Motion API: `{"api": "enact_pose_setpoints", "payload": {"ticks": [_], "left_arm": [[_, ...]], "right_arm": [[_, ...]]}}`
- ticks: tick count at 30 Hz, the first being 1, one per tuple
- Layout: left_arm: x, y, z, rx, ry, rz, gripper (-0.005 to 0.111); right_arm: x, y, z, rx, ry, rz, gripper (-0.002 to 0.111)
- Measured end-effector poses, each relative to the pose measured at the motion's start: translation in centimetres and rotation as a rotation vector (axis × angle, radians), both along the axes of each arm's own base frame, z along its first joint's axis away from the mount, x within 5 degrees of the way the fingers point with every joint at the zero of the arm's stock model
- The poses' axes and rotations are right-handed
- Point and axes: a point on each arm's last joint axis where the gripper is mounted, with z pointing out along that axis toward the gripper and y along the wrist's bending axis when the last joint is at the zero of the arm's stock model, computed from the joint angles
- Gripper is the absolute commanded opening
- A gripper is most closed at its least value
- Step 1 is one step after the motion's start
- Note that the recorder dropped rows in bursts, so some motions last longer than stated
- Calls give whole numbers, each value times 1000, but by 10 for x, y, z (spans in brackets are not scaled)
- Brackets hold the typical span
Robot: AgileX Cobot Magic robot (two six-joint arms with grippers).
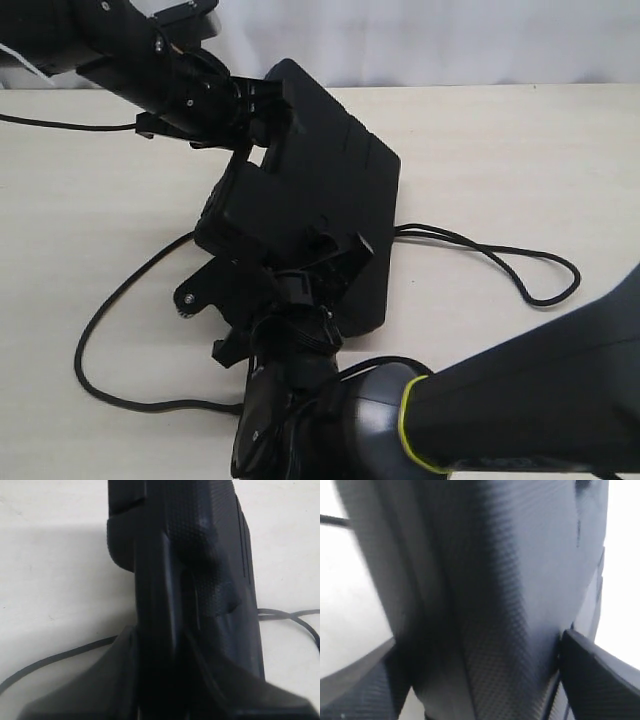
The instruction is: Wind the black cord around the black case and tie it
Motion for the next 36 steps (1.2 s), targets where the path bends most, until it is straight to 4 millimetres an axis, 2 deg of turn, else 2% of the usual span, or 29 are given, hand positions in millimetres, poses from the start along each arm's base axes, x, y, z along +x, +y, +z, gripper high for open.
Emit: {"api": "enact_pose_setpoints", "payload": {"ticks": [2,3,8,10,16,19,22,27,28,31,36], "left_arm": [[1,0,1,-5,-5,4,0],[1,0,1,-5,-5,4,0],[1,0,1,-8,-10,8,0],[1,0,1,-8,-10,8,4],[2,-1,3,1,-31,-12,40],[1,0,8,10,-54,-31,51],[2,-1,28,3,-104,-45,54],[-1,2,84,56,-271,-113,54],[-4,4,99,89,-323,-126,54],[-15,13,125,190,-416,-156,54],[-28,28,142,343,-441,-143,54]], "right_arm": [[0,0,0,3,-8,-7,10],[0,0,0,5,-10,-9,5],[0,0,0,18,-13,-14,5],[0,0,1,31,-15,-18,5],[0,0,2,63,-24,-25,5],[1,0,2,70,-33,-32,5],[1,-1,3,77,-36,-42,5],[1,-2,3,79,-42,-50,5],[1,-2,4,82,-42,-51,5],[-1,-6,8,99,-39,-62,4],[-3,-13,22,175,-37,-94,4]]}}
